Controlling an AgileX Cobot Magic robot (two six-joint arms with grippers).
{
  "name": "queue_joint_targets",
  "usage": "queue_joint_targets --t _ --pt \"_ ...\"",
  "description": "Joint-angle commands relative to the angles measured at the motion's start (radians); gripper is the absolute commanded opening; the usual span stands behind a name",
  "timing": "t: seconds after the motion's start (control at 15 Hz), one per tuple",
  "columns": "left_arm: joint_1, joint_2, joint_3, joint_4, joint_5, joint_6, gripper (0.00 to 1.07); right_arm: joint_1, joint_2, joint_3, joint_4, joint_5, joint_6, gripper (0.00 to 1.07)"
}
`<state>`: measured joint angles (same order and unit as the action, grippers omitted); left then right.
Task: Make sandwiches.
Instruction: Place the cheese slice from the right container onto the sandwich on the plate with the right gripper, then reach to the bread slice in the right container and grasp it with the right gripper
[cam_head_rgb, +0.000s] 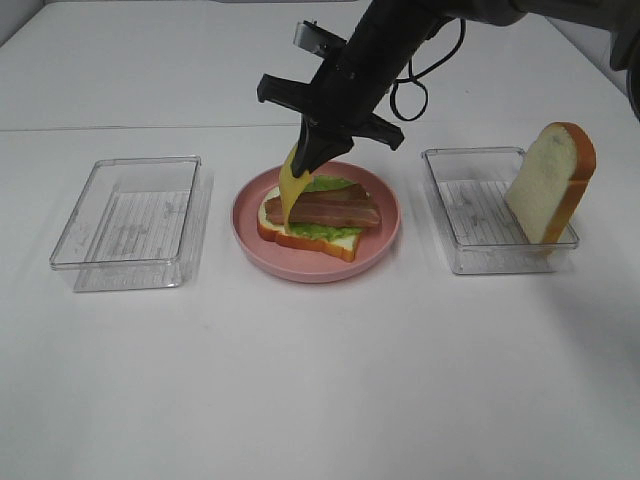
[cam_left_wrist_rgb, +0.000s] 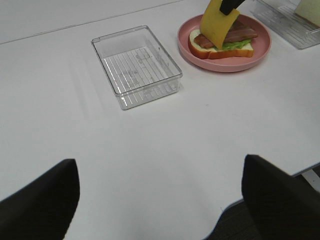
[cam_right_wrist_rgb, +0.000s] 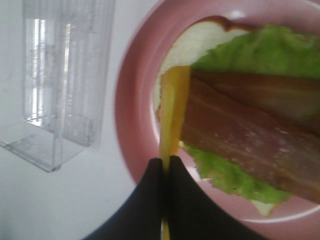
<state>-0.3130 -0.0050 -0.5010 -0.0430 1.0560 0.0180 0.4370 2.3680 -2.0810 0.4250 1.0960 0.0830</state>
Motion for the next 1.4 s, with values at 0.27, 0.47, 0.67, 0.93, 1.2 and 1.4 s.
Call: queue_joint_targets --t 0.27,0.47,0.67,0.93,1.2,1.4 --pt "0.001 -0.023 0.002 -0.003 -0.009 0.004 0.84 -0.004 0.000 -0.002 -0.140 0.035 0.070 0.32" --pt "0.001 -0.023 0.002 -0.003 -0.009 0.004 0.84 -0.004 -0.001 -0.002 -0.219 0.033 0.081 0.69" --pt "0.001 -0.023 0.002 -0.003 -0.009 0.004 0.84 -0.004 -0.038 -0.003 -0.327 0.058 0.083 0.69" --pt "0.001 -0.023 0.002 -0.003 -0.009 0.004 0.84 -0.036 -0.141 -0.003 -0.483 0.110 0.085 0.69" --pt "0.001 -0.023 0.002 -0.003 -0.009 0.004 0.84 -0.154 -0.239 -0.003 -0.504 0.137 0.084 0.69" --pt "0.001 -0.023 0.002 -0.003 -0.009 0.004 0.84 -0.272 -0.256 -0.003 -0.502 0.189 0.082 0.69"
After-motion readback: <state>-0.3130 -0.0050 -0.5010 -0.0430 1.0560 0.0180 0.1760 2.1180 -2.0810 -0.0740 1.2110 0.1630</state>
